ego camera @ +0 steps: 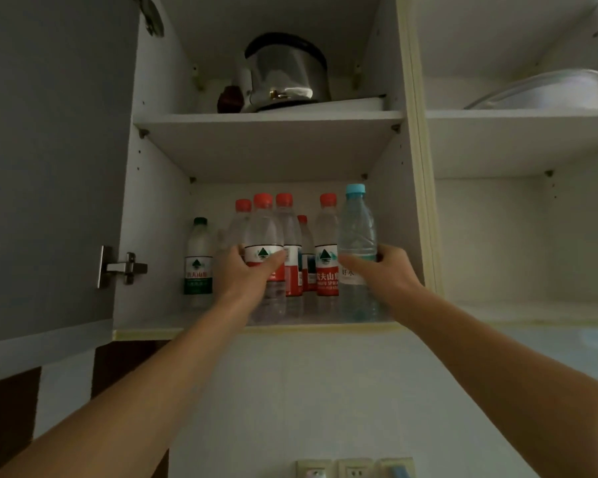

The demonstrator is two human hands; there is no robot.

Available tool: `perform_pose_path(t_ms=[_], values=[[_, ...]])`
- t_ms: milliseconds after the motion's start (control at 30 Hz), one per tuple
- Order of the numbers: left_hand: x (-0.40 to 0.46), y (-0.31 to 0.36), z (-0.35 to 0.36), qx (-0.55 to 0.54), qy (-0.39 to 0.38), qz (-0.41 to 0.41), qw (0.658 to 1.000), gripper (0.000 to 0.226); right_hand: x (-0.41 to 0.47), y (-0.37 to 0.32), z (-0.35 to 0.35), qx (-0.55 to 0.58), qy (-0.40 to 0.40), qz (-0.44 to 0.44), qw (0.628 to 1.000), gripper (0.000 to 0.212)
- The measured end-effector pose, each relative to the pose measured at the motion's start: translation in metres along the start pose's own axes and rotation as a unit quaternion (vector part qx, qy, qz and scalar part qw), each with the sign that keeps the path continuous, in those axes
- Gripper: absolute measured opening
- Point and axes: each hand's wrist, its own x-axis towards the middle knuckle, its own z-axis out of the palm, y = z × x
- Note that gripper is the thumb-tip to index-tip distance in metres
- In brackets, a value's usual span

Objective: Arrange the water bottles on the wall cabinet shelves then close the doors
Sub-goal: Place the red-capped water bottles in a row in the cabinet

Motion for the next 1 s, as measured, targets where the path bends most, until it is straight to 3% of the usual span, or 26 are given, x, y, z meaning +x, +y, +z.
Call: perform_pose_path(t_ms=[267, 367, 833, 1000], values=[[0.021, -0.029, 0.036, -0.082, -0.085, -0.032, 0.992, 0.067, 0.021, 0.020, 0.011, -0.035, -0.009, -0.017, 0.999, 0.040], [0.030, -0.031, 0.051, -0.092, -0.100, -0.036, 0.990, 0.062, 0.027, 0.026, 0.016, -0.031, -0.010, -0.011, 0.999, 0.039], [0.037, -0.035, 0.067, -0.069, -0.095, -0.027, 0.993, 0.053, 0.035, 0.037, 0.026, -0.051, 0.010, -0.008, 0.999, 0.039], [0.028, -0.028, 0.064, 0.008, -0.082, -0.005, 0.997, 0.051, 0.031, 0.039, 0.025, -0.094, 0.022, -0.023, 0.995, 0.037]])
